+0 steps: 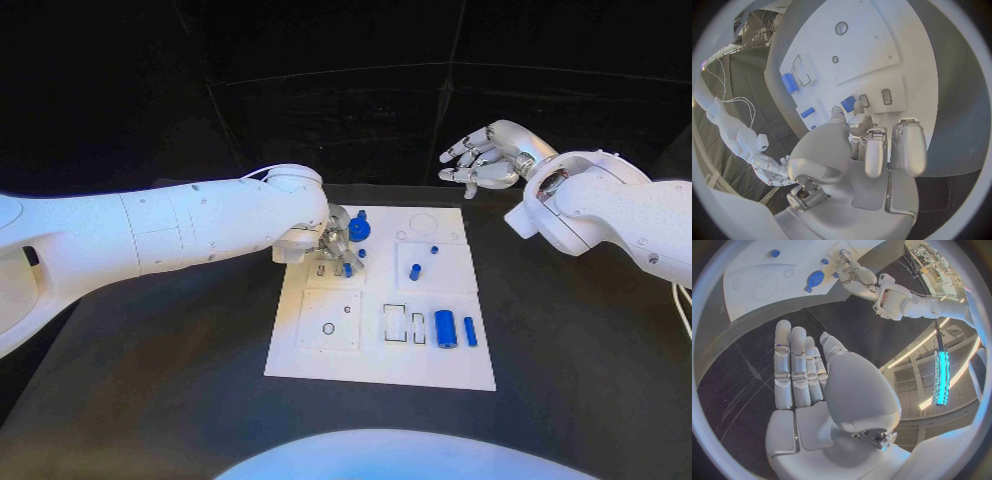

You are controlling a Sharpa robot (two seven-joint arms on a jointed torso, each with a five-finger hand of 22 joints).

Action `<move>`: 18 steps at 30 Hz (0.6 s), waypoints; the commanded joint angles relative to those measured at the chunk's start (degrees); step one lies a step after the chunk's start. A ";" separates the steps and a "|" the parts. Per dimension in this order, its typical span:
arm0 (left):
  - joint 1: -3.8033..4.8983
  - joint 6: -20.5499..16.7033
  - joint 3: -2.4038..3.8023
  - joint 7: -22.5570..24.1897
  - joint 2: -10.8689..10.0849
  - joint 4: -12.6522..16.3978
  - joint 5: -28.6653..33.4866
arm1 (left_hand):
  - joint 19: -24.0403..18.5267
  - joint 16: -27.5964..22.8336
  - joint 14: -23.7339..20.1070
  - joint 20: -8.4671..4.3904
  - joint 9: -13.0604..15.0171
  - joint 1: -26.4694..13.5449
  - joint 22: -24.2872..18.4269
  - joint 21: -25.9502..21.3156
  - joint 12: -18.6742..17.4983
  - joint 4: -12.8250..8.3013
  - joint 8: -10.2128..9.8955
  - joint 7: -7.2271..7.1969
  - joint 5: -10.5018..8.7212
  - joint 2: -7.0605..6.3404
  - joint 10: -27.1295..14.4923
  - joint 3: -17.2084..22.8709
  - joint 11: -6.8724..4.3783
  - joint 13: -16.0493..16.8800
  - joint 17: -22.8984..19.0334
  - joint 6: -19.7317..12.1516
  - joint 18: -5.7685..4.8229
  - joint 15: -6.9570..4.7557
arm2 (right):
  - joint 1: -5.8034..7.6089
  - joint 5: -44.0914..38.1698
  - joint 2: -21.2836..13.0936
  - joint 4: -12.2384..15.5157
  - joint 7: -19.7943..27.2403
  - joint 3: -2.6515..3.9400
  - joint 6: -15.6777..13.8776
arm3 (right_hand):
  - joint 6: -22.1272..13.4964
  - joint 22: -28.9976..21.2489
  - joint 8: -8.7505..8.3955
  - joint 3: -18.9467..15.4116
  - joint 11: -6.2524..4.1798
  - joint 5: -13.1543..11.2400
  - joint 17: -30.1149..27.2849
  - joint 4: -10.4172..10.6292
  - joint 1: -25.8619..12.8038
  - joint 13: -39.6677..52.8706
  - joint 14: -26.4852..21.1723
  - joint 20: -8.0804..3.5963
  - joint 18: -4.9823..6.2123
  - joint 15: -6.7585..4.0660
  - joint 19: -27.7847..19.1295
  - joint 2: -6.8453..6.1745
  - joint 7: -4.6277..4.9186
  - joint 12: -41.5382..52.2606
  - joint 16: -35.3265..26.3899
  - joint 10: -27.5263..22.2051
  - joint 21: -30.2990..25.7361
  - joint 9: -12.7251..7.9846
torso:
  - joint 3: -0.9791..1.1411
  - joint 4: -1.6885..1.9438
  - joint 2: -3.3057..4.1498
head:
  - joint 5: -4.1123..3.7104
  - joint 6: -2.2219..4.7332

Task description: Assemble the parts on the task board

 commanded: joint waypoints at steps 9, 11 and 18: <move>0.09 0.15 0.01 -0.26 0.14 0.18 0.82 | 0.02 0.18 6.06 -0.16 0.29 1.78 -0.53 -0.69 -0.50 -1.48 0.29 0.11 -0.14 0.79 -0.61 1.08 -0.04 -0.27 15.09 -0.59 0.09 -0.23 | 0.14 0.09 0.27 -0.34 0.48 0.03 0.31 | -0.33 -0.29 0.31 0.53 -0.04 0.96 0.24 0.10 0.79 -0.38 0.36 0.01 0.29 0.01 0.68 -0.24 0.02 0.44 -0.63 -0.44 -0.55 -0.02 | 0.00 -0.03 0.02 | -0.07 -0.14; 0.09 0.19 0.01 -0.22 0.22 0.17 1.29 | -0.02 0.18 6.06 -0.15 0.37 2.43 -0.61 -0.76 -0.60 -2.12 0.26 0.14 -0.14 1.15 -0.69 1.80 -0.01 -0.37 15.09 -0.72 0.10 -0.21 | 0.14 0.09 0.36 -0.45 0.52 0.03 0.40 | -0.33 -0.29 0.31 0.53 -0.04 0.98 0.24 0.10 0.79 -0.38 0.36 0.01 0.29 0.01 0.69 -0.24 0.02 0.45 -0.63 -0.44 -0.56 -0.02 | 0.01 -0.01 0.02 | -0.10 -0.14; 0.09 0.18 0.01 -0.14 0.32 0.16 2.10 | -0.12 0.18 6.06 -0.16 0.55 5.01 -0.81 -0.97 -0.98 -4.65 0.04 0.03 -0.14 2.26 -0.98 4.59 -0.09 -0.72 15.09 -1.14 0.16 -0.28 | 0.14 0.09 0.52 -0.71 0.60 0.03 0.58 | -0.40 -0.67 0.49 1.54 -0.03 4.83 0.68 0.18 1.30 -1.11 0.60 -0.12 0.27 -0.05 1.27 -0.68 0.09 0.69 -1.31 -0.62 -1.20 -0.05 | 0.00 -0.02 0.00 | -0.04 -0.35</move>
